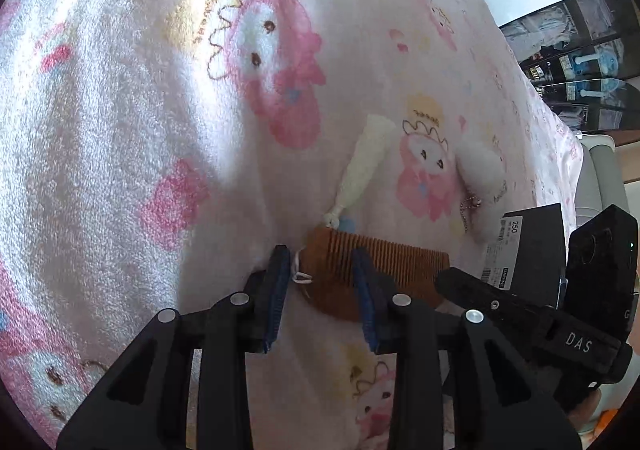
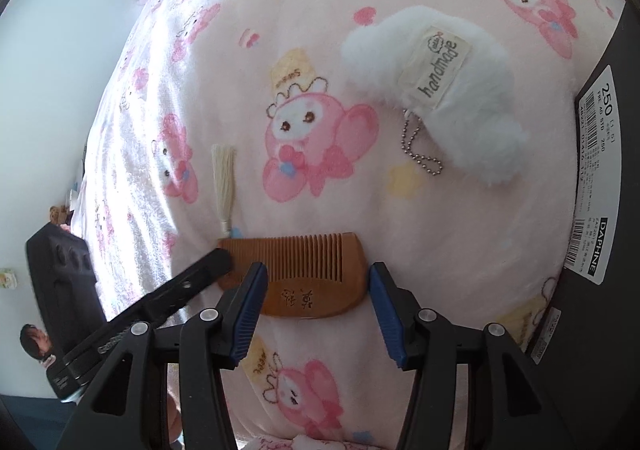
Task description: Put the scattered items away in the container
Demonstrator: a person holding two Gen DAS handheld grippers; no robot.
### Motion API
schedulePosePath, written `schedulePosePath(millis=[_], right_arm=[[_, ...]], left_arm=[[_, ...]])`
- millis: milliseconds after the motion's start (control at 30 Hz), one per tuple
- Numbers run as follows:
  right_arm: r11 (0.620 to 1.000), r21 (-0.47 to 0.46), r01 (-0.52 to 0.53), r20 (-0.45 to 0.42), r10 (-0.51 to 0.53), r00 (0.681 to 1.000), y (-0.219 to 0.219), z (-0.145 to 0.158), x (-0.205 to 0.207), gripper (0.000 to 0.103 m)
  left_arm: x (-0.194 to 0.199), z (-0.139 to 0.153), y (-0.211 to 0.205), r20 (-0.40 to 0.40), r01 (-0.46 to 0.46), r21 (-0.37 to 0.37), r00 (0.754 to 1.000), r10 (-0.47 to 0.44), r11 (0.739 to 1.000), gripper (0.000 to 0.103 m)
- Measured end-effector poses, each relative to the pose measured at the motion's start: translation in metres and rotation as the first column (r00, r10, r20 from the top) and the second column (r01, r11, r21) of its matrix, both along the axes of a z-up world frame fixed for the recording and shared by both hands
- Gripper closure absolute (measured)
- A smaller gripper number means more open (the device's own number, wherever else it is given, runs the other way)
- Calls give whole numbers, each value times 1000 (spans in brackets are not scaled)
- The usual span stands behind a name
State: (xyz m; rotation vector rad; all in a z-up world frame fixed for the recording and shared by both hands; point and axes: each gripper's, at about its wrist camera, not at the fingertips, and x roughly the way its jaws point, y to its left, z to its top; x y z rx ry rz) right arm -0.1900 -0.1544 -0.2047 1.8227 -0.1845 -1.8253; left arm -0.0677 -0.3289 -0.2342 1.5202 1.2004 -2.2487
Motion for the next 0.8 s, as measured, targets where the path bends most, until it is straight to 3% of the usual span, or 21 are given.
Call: schedulePosePath(millis=[67,200,367,500,667,800], right_arm=[[1000,-15,-19,-17,19,1000,-3,7,4,54],[998,-20,-61,-112,58,992,-6,38,15,54],[987,-158,-43,-131,23,991,6,83,34,54],[986,-157,-59,-208,25,978,37,116,61,54],[984,-172,-37,-258,-9,966,75,135,77,54],[977,-212,-8,-272,-51,961,109,134,86,54]], left_arm=[[7,15,11,-31,8,-48,999,-9,999,71],[36,46,15,-110,-9,-7,994,8,1000,71],[55,79,23,-146,-6,-28,989,2,1000,71],[60,109,41,-166,39,-71,985,-51,997,71],[61,140,74,-196,70,-124,976,-93,990,71],[56,158,111,-210,106,-172,967,-142,979,71]])
